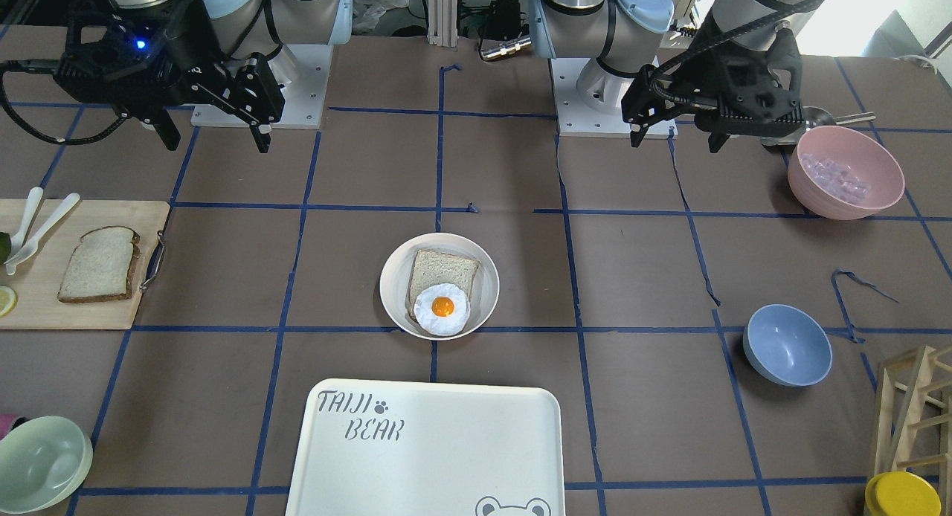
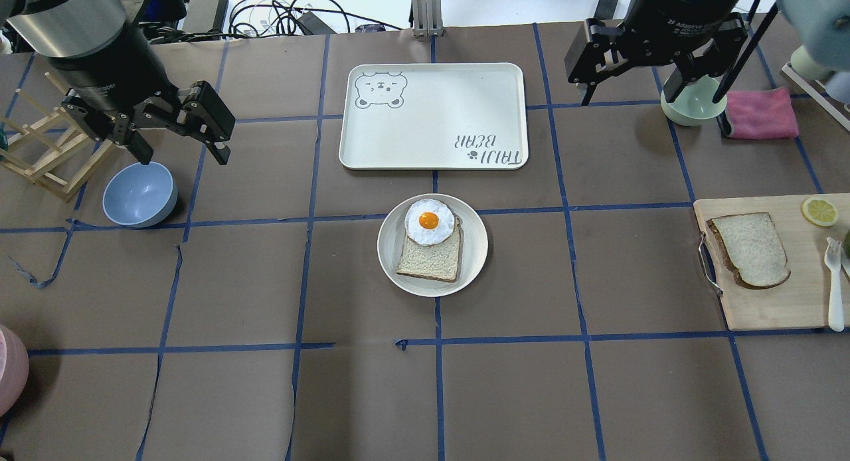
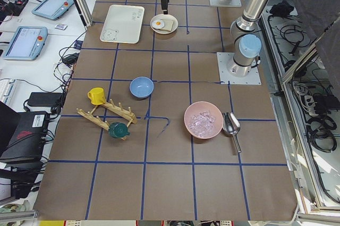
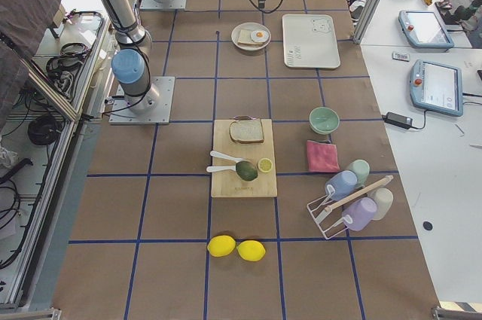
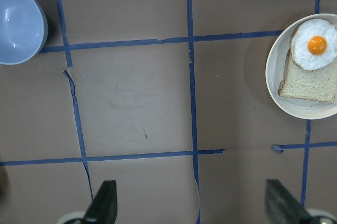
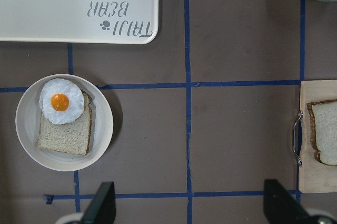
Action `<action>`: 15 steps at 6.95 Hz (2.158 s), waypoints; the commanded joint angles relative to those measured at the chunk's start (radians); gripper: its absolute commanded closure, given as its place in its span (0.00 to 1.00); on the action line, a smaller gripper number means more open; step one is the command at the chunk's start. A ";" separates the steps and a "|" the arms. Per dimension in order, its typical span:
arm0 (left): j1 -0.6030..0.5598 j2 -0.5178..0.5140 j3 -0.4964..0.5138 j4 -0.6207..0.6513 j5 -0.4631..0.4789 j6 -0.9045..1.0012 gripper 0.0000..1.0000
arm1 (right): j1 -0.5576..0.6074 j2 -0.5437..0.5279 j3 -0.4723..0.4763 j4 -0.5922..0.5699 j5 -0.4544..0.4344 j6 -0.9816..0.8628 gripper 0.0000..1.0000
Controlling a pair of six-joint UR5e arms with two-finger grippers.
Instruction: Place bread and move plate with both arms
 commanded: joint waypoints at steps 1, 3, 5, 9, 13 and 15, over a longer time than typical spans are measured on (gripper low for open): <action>0.000 0.001 0.000 -0.001 0.001 0.001 0.00 | -0.001 0.002 0.003 -0.001 -0.002 0.002 0.00; 0.000 0.001 0.000 -0.003 0.001 0.000 0.00 | -0.002 0.005 0.002 -0.006 -0.005 0.001 0.00; 0.000 0.006 0.000 -0.003 0.002 0.000 0.00 | 0.001 0.005 0.002 -0.010 0.001 0.001 0.00; 0.000 0.003 -0.002 -0.005 0.050 0.002 0.00 | 0.001 0.022 0.002 -0.007 0.000 0.001 0.00; 0.000 0.001 0.000 -0.003 0.051 0.002 0.00 | 0.002 0.025 0.014 -0.010 0.000 -0.004 0.00; 0.000 0.004 -0.002 -0.008 0.051 0.002 0.00 | -0.001 0.028 0.019 -0.007 -0.002 -0.012 0.00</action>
